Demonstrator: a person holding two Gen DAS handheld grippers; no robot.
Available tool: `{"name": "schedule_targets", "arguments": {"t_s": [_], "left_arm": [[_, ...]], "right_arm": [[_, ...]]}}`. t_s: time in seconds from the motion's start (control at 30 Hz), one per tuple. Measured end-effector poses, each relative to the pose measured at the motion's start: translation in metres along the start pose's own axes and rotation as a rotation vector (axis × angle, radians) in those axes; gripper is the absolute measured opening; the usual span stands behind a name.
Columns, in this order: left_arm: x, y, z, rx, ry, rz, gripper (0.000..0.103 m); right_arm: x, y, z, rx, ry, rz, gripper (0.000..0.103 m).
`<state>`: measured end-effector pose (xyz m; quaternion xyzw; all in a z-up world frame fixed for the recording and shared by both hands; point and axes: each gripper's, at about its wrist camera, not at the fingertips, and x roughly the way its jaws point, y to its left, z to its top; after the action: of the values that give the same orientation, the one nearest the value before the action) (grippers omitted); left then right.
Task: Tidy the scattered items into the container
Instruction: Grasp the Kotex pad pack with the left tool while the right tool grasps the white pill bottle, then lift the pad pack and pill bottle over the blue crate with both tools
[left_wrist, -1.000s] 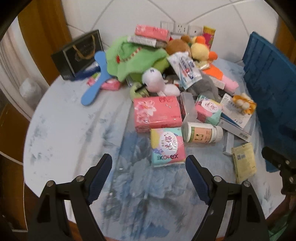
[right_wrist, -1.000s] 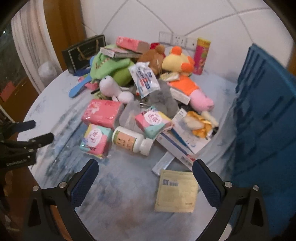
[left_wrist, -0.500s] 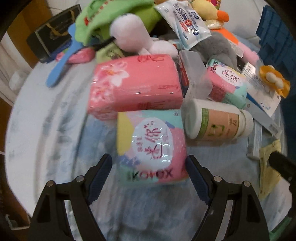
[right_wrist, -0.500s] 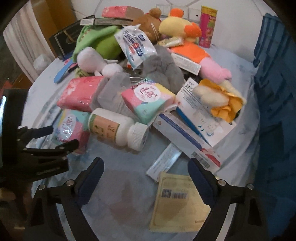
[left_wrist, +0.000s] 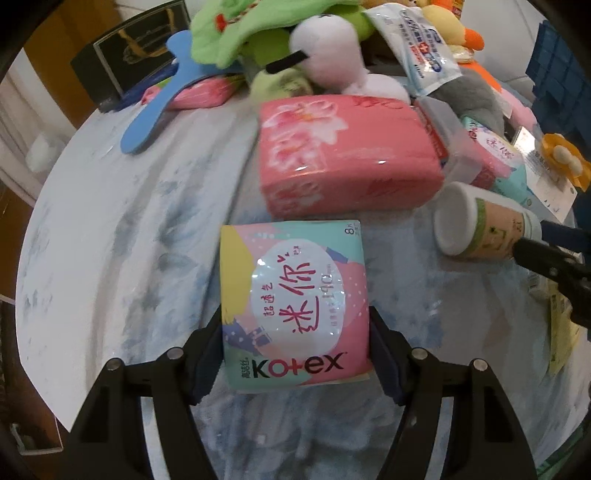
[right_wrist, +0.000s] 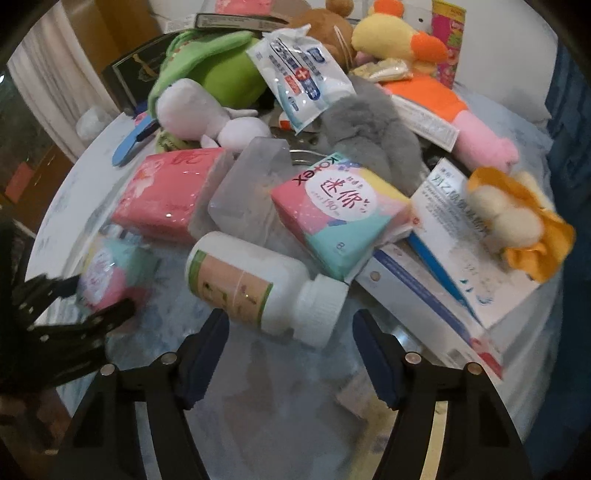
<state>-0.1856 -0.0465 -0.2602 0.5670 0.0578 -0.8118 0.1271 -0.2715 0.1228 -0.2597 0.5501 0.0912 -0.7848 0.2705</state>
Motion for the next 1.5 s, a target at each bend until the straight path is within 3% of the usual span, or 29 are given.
{"name": "schedule_targets", "arguments": {"t_s": [0.17, 0.33, 0.43, 0.5, 1.13, 1.3, 1.5], "left_arm": [[-0.007, 0.008, -0.009, 0.005, 0.0, -0.006, 0.069], [-0.011, 0.013, -0.014, 0.006, -0.003, -0.015, 0.069], [-0.009, 0.011, -0.013, 0.0, 0.0, -0.029, 0.069], [-0.006, 0.009, -0.012, -0.004, 0.001, -0.032, 0.069], [0.006, 0.004, 0.009, -0.025, -0.049, -0.01, 0.069], [-0.009, 0.006, 0.005, -0.015, -0.068, -0.033, 0.069], [-0.047, 0.011, 0.01, 0.011, -0.138, -0.046, 0.069]], "right_arm": [[0.001, 0.027, -0.016, 0.001, 0.051, 0.147, 0.07], [-0.018, 0.033, -0.015, -0.005, 0.006, 0.109, 0.069], [-0.026, 0.037, -0.012, -0.023, -0.017, 0.081, 0.057], [-0.027, 0.04, -0.007, -0.057, -0.025, 0.054, 0.057], [0.042, 0.06, 0.019, -0.162, 0.056, 0.052, 0.054], [0.027, 0.063, 0.016, -0.146, 0.035, 0.037, 0.053], [-0.02, 0.066, 0.02, -0.116, -0.037, 0.008, 0.052]]}}
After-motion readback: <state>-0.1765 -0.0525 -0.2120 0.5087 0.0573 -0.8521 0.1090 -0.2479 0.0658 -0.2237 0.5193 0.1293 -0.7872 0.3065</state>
